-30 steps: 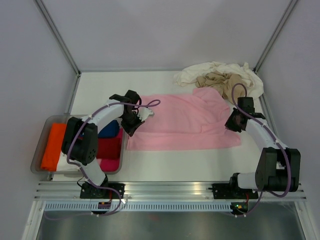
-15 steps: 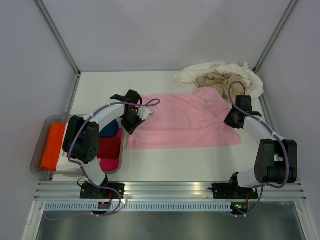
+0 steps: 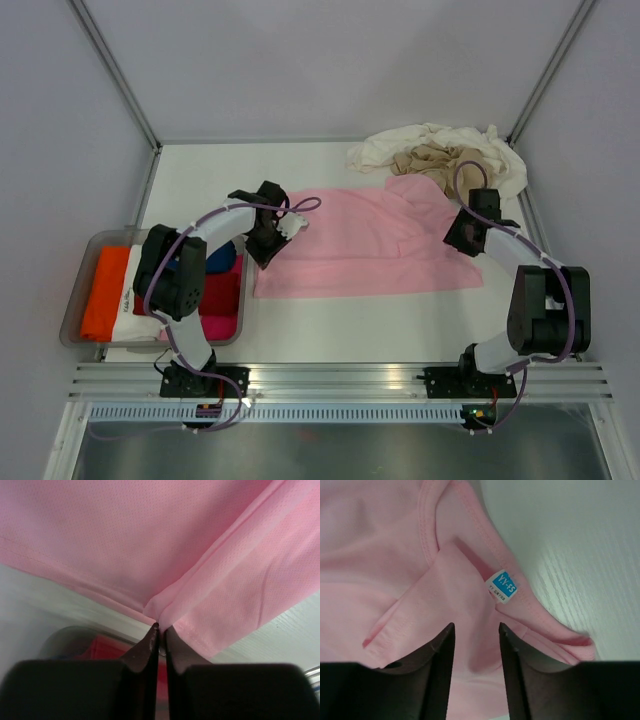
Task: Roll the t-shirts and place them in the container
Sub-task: Fold the tshirt
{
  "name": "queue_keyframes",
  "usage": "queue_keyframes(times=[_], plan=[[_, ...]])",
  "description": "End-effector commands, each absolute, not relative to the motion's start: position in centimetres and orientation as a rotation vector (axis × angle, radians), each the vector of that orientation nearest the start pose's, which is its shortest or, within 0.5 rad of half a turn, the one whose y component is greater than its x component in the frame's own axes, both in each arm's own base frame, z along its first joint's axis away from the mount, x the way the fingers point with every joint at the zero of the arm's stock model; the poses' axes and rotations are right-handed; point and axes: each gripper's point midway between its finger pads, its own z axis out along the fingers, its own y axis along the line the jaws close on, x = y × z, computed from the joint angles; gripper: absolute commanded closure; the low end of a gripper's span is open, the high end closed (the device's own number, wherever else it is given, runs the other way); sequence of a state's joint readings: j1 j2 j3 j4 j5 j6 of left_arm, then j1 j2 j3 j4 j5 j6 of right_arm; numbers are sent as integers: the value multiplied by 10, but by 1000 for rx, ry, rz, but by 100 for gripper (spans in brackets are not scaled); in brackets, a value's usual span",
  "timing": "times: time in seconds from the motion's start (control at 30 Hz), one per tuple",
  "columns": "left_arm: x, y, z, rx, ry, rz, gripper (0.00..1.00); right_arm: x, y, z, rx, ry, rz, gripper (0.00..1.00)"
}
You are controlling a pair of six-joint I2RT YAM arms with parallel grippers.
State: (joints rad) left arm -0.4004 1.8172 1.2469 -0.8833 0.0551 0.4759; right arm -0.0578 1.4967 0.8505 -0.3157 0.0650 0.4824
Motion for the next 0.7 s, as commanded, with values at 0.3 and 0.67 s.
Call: queue_keyframes(times=[0.3, 0.67], plan=[[300, -103, 68, 1251, 2717, -98, 52, 297, -80, 85, 974, 2473, -259, 49], [234, -161, 89, 1668, 2405, -424, 36, 245, -62, 26, 1203, 2518, -80, 50]])
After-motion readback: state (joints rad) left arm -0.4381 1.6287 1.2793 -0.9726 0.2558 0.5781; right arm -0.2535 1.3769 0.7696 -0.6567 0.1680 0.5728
